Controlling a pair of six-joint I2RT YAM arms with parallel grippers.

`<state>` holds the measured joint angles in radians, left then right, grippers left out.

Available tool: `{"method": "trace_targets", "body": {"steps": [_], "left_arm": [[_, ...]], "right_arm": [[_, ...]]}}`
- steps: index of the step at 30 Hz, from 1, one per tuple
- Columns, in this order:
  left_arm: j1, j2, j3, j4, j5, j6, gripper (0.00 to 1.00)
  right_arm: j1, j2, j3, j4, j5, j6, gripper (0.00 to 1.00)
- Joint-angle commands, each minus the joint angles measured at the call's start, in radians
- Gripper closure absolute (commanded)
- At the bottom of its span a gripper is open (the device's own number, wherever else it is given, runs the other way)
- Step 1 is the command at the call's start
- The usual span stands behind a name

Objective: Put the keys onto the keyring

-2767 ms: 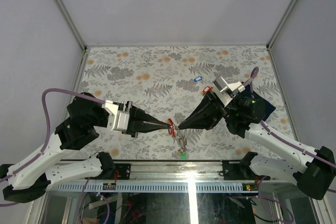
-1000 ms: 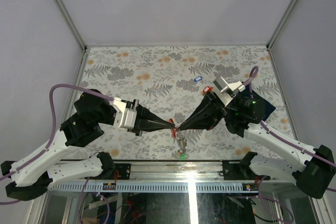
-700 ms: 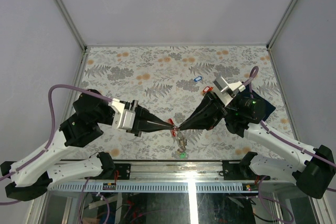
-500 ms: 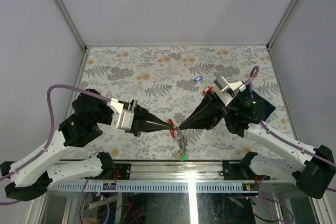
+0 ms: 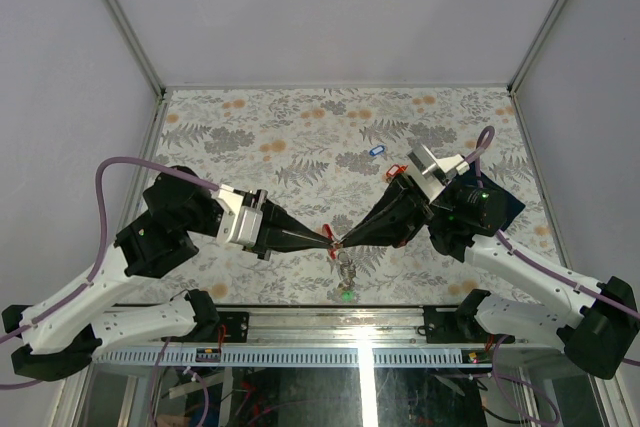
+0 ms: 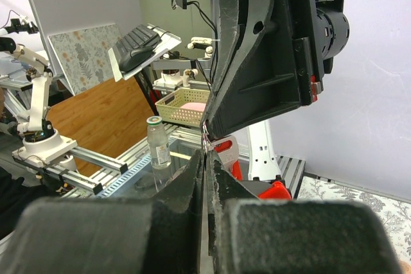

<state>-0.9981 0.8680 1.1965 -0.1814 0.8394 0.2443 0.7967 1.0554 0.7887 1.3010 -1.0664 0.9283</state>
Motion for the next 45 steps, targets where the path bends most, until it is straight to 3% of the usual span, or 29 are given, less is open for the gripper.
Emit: {"method": "trace_targets", "body": {"steps": [1,45], "left_arm": [[0.004,-0.001,0.035,0.001,0.034,0.003,1.0],[0.004,-0.017,0.046,0.0,0.049,0.008,1.0]], "right_arm": [[-0.005,-0.029,0.044,0.051,0.051,-0.002,1.0],[-0.02,-0.055,0.01,-0.025,0.103,-0.058,1.0]]}}
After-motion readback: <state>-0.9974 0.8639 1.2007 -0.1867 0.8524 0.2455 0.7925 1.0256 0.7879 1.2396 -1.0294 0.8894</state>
